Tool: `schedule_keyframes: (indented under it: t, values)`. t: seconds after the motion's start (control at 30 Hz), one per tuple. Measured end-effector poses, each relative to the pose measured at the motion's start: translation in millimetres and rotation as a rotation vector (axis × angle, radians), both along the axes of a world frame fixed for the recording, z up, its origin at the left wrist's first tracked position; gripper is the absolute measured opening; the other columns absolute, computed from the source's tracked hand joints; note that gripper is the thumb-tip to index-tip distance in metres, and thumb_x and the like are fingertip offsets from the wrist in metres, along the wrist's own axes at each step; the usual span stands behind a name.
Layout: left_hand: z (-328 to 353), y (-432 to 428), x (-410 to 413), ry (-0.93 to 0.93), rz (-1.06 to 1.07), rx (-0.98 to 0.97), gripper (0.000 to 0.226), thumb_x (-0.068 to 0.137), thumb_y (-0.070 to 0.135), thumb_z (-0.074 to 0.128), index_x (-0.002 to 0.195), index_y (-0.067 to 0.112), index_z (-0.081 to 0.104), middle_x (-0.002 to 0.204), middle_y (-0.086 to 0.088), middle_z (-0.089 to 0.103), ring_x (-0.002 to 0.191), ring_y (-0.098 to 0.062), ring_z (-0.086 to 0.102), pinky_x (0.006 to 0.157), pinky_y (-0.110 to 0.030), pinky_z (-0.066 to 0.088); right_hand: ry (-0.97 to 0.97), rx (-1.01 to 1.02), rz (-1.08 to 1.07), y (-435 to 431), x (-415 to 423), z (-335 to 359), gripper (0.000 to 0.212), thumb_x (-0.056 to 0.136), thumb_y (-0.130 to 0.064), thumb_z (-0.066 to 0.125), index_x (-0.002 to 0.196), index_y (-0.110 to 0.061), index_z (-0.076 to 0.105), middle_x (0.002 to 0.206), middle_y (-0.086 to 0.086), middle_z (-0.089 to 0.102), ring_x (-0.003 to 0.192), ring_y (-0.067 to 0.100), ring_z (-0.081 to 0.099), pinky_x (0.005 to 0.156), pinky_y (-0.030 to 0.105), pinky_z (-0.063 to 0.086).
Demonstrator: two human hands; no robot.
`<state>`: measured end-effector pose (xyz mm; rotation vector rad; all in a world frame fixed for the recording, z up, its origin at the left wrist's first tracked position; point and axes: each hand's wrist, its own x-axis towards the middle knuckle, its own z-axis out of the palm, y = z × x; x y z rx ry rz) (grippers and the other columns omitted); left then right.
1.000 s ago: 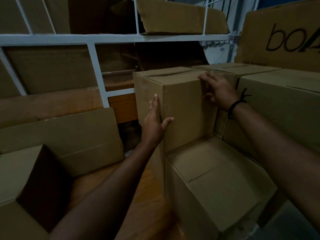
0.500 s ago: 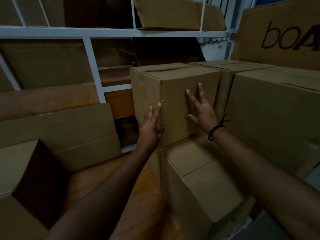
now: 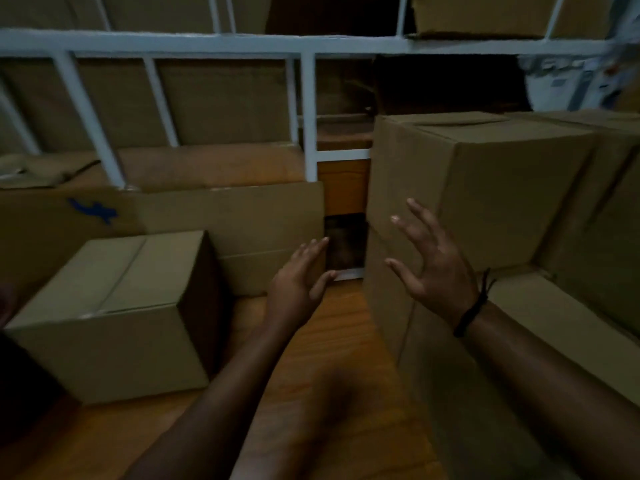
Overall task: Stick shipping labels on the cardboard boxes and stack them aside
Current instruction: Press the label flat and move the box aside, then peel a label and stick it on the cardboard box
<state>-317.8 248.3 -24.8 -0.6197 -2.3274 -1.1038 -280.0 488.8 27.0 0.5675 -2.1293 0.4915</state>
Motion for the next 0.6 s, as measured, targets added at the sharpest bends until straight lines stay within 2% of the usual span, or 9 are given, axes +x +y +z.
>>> schedule_keyframes:
  t: [0.1,0.17,0.27,0.37,0.5,0.6]
  values:
    - [-19.0,-79.0,8.7,0.031,0.218,-0.013,0.053,0.088,0.049,0.057,0.132,0.020,0.061,0.134,-0.007,0.062,0.132,-0.029,0.050,0.105,-0.046,0.044,-0.102,0.026,0.101,-53.3,-9.2,-2.7,0.062,0.087,-0.034,0.068,0.142,-0.023,0.041,0.151,0.012,0.036,0.134,0.028,0.043,0.098,0.047,0.049]
    - [-27.9,-132.2,16.7,-0.013,0.379,0.018,0.051,0.088,0.048,0.057,0.127,0.016,0.064,0.133,-0.009,0.062,0.132,-0.034,0.048,0.106,-0.050,0.042,-0.225,0.018,0.138,-94.4,-14.9,-11.0,0.065,0.085,-0.032,0.072,0.142,-0.025,0.042,0.153,0.008,0.033,0.134,0.027,0.043,0.098,0.048,0.049]
    - [-39.0,-207.6,28.2,-0.075,0.536,-0.078,0.048,0.089,0.045,0.064,0.130,0.019,0.062,0.139,-0.011,0.056,0.137,-0.037,0.039,0.109,-0.056,0.032,-0.438,0.041,0.150,-155.6,-21.7,-28.8,0.072,0.085,-0.036,0.072,0.147,-0.034,0.034,0.158,0.003,0.020,0.138,0.026,0.036,0.101,0.044,0.047]
    - [-44.4,-281.5,36.3,-0.111,0.648,-0.247,0.059,0.085,0.057,0.064,0.133,0.023,0.059,0.143,-0.012,0.052,0.139,-0.040,0.034,0.109,-0.059,0.027,-0.652,0.055,0.167,-222.1,-27.5,-47.7,0.079,0.086,-0.038,0.071,0.150,-0.040,0.025,0.162,0.002,0.008,0.142,0.027,0.029,0.105,0.038,0.039]
    - [-44.7,-352.8,42.9,-0.134,0.727,-0.439,0.073,0.079,0.072,0.054,0.138,0.030,0.053,0.150,-0.010,0.044,0.143,-0.039,0.026,0.111,-0.058,0.020,-0.816,0.030,0.160,-298.1,-40.1,-71.5,0.085,0.083,-0.047,0.071,0.149,-0.048,0.018,0.163,0.001,-0.001,0.145,0.030,0.023,0.108,0.045,0.039]
    - [-46.2,-385.8,39.4,-0.212,0.710,-0.526,0.078,0.079,0.074,0.056,0.146,0.036,0.042,0.158,-0.003,0.032,0.148,-0.032,0.014,0.115,-0.055,0.011,-0.930,-0.032,0.148,-343.4,-45.8,-82.0,0.091,0.080,-0.050,0.073,0.148,-0.052,0.014,0.163,0.001,-0.006,0.146,0.031,0.017,0.111,0.047,0.034]
